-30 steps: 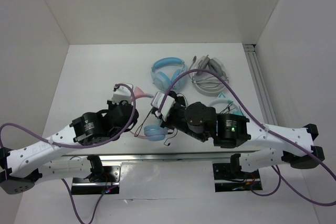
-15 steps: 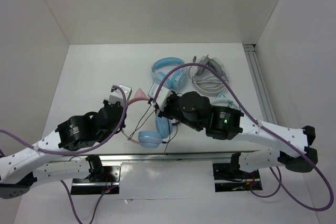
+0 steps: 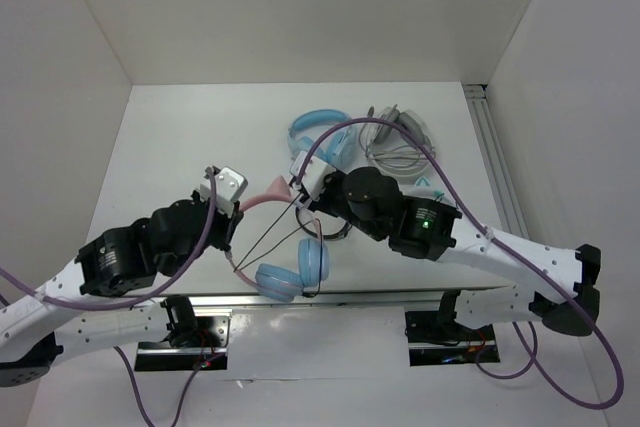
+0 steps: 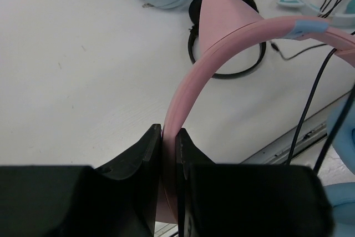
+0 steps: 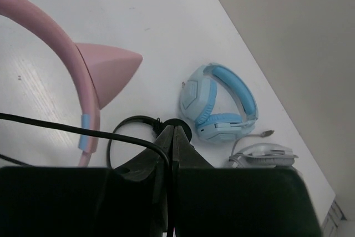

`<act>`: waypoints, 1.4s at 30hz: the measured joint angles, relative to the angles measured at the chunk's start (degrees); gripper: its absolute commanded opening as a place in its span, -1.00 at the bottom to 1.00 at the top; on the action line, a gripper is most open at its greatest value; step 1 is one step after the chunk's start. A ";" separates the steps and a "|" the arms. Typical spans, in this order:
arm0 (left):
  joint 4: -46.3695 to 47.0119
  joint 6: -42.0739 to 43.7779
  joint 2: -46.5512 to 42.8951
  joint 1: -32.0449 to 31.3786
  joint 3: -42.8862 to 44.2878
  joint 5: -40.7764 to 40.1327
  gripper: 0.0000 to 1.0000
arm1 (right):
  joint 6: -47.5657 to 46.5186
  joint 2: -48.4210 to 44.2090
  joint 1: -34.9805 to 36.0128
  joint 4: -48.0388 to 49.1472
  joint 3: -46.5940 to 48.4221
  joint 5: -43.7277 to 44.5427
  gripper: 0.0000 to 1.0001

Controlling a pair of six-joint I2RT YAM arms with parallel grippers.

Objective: Wrap the headphones

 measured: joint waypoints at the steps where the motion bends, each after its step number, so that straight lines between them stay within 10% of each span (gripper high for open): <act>1: 0.37 0.15 -0.44 0.00 0.31 0.37 -1.00 | 0.02 0.00 -1.03 -0.09 -0.26 -0.44 -0.86; 34: -4.26 0.02 -2.93 0.00 16.57 0.83 -1.00 | 12.33 3.96 -25.86 20.15 -13.77 -29.53 -0.46; 42: -4.37 -2.10 -2.71 0.00 21.18 0.68 -1.00 | 16.41 6.80 -28.76 28.52 -18.10 -35.93 -0.72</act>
